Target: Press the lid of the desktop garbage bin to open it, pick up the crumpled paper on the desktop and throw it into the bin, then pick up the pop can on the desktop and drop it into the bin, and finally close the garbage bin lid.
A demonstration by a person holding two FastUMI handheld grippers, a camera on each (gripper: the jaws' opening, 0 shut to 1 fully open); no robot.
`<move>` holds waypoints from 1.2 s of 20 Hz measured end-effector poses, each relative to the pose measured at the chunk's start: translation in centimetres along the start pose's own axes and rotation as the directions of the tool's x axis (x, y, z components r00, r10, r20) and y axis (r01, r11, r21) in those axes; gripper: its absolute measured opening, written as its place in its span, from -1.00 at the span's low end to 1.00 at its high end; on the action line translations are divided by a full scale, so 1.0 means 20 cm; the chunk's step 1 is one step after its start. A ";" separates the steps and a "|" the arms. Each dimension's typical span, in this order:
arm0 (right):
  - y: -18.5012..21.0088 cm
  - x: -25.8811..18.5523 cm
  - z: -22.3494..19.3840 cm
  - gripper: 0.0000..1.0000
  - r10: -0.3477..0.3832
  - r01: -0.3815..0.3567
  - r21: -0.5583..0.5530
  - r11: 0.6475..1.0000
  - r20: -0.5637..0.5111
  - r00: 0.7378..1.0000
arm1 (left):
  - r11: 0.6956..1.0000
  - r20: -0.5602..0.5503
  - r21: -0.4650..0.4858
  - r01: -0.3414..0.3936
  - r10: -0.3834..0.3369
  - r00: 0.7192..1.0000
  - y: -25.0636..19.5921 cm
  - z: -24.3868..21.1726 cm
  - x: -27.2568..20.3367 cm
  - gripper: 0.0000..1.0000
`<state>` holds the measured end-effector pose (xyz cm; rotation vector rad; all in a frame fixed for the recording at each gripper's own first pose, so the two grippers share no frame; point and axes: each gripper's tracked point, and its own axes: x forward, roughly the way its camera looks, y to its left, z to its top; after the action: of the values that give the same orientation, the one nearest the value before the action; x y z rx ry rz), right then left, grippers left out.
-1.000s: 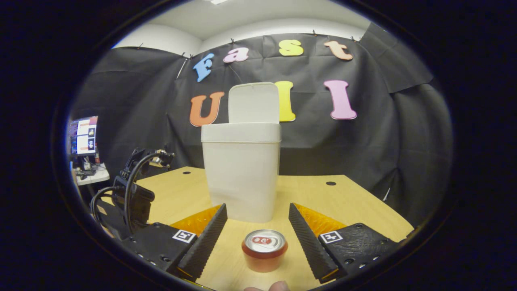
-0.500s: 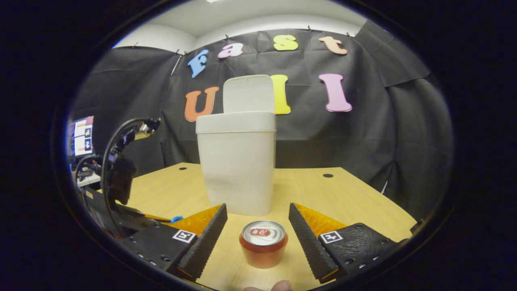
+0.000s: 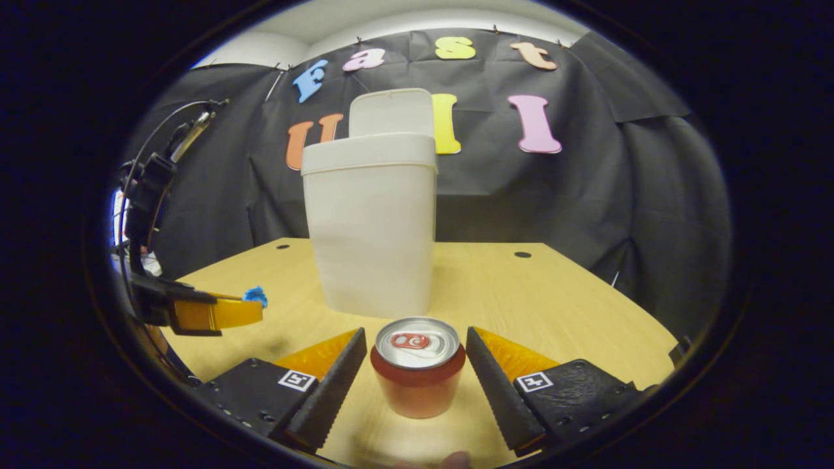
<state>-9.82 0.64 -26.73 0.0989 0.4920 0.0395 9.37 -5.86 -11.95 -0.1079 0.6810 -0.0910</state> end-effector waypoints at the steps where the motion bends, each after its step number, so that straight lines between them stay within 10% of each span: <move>1: 0.00 0.02 -0.04 0.91 0.002 -0.002 0.007 1.000 -0.023 1.000 | 1.000 0.012 0.005 -0.007 0.007 1.000 0.01 0.28 -0.01 -0.40; 13: -0.02 0.07 -0.27 0.92 -0.002 0.014 0.057 0.998 -0.200 0.980 | 0.999 0.094 -0.037 0.011 -0.007 0.996 0.05 0.50 -0.01 -0.41; 24: -0.01 0.05 -0.10 0.60 0.020 -0.017 0.034 0.999 -0.107 0.994 | 1.000 0.256 0.022 0.001 -0.007 0.967 0.08 0.85 -0.09 -0.40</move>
<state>-9.92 0.59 -28.88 0.1344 0.5990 0.0552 18.73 -2.93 2.11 -0.0978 0.4214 -0.0866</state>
